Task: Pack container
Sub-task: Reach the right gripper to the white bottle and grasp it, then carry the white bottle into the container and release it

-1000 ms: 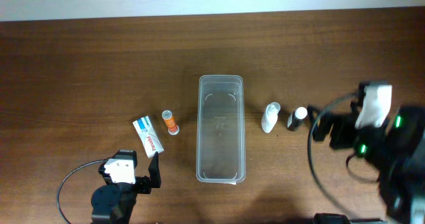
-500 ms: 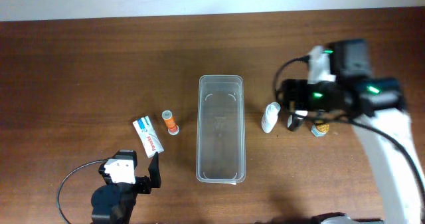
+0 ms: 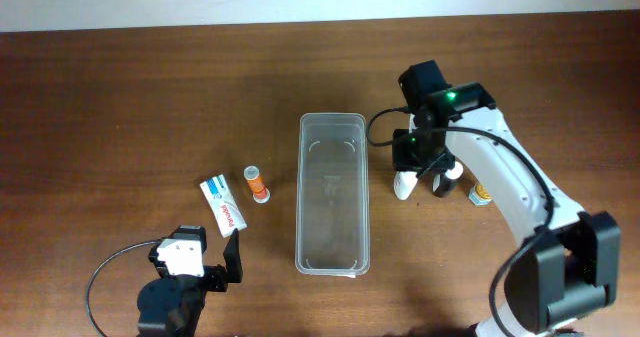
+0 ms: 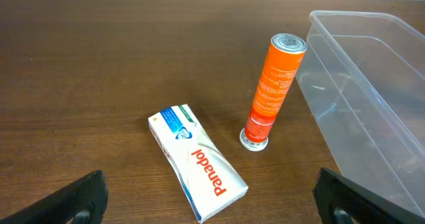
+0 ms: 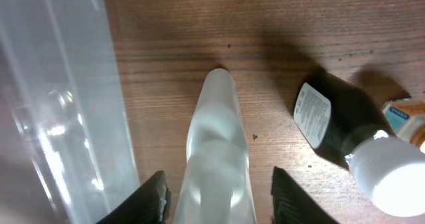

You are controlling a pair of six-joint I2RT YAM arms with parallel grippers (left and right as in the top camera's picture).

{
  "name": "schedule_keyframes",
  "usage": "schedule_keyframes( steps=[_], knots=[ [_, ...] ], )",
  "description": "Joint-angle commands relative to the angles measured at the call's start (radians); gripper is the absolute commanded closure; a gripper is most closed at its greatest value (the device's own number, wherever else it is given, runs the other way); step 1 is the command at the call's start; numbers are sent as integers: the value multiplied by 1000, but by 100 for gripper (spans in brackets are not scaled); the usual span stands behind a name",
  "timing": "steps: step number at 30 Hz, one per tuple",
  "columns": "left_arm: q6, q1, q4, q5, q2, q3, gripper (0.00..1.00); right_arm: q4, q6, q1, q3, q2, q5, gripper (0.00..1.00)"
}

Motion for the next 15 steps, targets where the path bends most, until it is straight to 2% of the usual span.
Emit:
schedule_keyframes(
  steps=[1, 4, 10, 15],
  knots=[
    [19, 6, 3, -7, -9, -6, 1, 0, 23, 8, 13, 2, 21, 61],
    [19, 6, 3, -7, -9, -6, 1, 4, 23, 8, 13, 0, 21, 66],
    [19, 6, 3, -7, -9, -6, 1, 3, 18, 11, 18, -13, 25, 85],
    [19, 6, 3, -7, -9, -6, 1, -21, 19, 16, 58, -67, 45, 87]
  ],
)
